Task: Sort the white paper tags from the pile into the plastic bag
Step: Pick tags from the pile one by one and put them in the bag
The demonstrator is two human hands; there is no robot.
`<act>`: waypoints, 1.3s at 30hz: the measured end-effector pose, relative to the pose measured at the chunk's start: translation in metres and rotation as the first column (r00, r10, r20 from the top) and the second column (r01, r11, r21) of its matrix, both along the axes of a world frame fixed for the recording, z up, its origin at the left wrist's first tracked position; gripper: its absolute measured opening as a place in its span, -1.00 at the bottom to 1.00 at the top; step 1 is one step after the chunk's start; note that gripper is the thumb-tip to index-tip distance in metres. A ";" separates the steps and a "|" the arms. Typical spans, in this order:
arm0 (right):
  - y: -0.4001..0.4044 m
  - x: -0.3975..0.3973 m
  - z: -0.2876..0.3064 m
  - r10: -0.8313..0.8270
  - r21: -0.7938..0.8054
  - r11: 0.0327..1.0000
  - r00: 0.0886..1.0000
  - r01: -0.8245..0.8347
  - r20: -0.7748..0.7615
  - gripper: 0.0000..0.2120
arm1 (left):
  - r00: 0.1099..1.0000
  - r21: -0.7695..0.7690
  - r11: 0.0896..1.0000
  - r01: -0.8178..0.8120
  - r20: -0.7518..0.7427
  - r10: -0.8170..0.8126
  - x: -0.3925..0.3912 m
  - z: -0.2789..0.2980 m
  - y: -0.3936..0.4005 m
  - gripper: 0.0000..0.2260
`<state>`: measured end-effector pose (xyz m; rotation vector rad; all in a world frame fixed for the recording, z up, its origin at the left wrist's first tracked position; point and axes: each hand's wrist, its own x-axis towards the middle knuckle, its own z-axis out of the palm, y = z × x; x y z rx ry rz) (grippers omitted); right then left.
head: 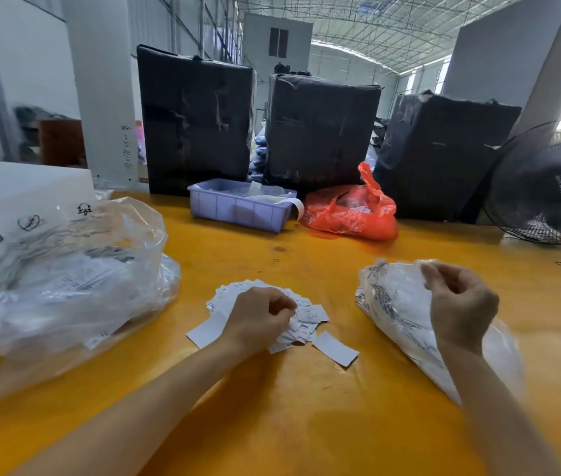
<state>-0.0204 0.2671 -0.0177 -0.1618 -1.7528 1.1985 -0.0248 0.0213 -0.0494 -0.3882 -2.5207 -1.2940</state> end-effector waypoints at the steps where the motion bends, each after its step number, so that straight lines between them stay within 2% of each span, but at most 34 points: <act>1: -0.011 0.003 0.003 0.085 -0.040 0.996 0.996 -0.086 -0.010 -0.84 | 1.000 0.054 0.999 -0.003 -0.003 0.003 0.000 0.001 0.001 -0.89; 3: -0.038 0.011 0.009 0.344 -0.151 0.930 0.938 -0.334 0.050 -0.93 | 0.998 0.256 0.966 0.028 0.049 -0.042 0.000 0.005 0.003 -0.86; 5: -0.066 0.020 0.010 0.651 -0.304 0.749 0.741 -0.589 0.169 -0.88 | 0.974 0.511 0.857 0.066 0.151 -0.166 0.003 0.013 0.006 -0.71; 6: -0.077 0.024 0.008 0.750 -0.352 0.658 0.622 -0.666 0.226 -0.84 | 0.949 0.602 0.795 0.071 0.204 -0.239 0.004 0.016 0.006 -0.62; 7: -0.086 0.028 0.006 0.792 -0.350 0.610 0.538 -0.711 0.288 -0.83 | 0.919 0.659 0.749 0.070 0.249 -0.305 0.004 0.018 0.006 -0.55; 8: -0.091 0.031 0.003 0.795 -0.314 0.598 0.497 -0.737 0.347 -0.84 | 0.889 0.692 0.719 0.067 0.285 -0.358 0.004 0.020 0.005 -0.50; 11: -0.093 0.036 0.001 0.754 -0.216 0.623 0.503 -0.752 0.423 -0.83 | 0.842 0.688 0.718 0.105 0.322 -0.432 0.004 0.020 0.001 -0.45; 14: -0.089 0.035 0.003 0.695 -0.136 0.670 0.552 -0.730 0.460 -0.79 | 0.843 0.612 0.777 0.151 0.330 -0.424 0.003 0.017 -0.001 -0.56; 17: -0.090 0.033 0.001 0.693 -0.137 0.674 0.557 -0.726 0.458 -0.77 | 0.823 0.571 0.806 0.155 0.376 -0.425 0.001 0.016 -0.007 -0.66; 19: -0.089 0.028 -0.002 0.668 -0.122 0.704 0.593 -0.700 0.450 -0.78 | 0.812 0.552 0.820 0.152 0.403 -0.422 0.000 0.015 -0.011 -0.75; 21: -0.083 0.022 -0.005 0.539 -0.016 0.782 0.664 -0.622 0.518 -0.76 | 0.824 0.515 0.847 0.133 0.417 -0.383 -0.001 0.015 -0.013 -0.86; 23: -0.073 0.017 -0.007 0.267 0.217 0.811 0.674 -0.543 0.689 -0.65 | 0.846 0.511 0.853 0.104 0.405 -0.346 -0.002 0.013 -0.013 -0.92; 25: -0.067 0.017 -0.008 0.014 0.363 0.758 0.569 -0.542 0.822 -0.45 | 0.862 0.533 0.843 0.075 0.391 -0.323 -0.002 0.012 -0.012 -0.91; 27: -0.067 0.018 -0.008 -0.080 0.386 0.727 0.487 -0.569 0.870 -0.31 | 0.870 0.558 0.828 0.052 0.383 -0.312 -0.003 0.012 -0.012 -0.90; 29: -0.069 0.019 -0.008 -0.068 0.368 0.730 0.475 -0.576 0.877 -0.32 | 0.874 0.580 0.814 0.031 0.378 -0.304 -0.003 0.011 -0.011 -0.90; 33: -0.072 0.020 -0.008 0.029 0.303 0.753 0.490 -0.584 0.871 -0.53 | 0.891 0.651 0.758 -0.020 0.357 -0.283 -0.003 0.012 -0.009 -0.82; 39: -0.075 0.021 -0.010 0.066 0.307 0.734 0.514 -0.605 0.855 -0.79 | 0.920 0.630 0.776 -0.042 0.327 -0.215 -0.002 0.013 -0.007 -0.72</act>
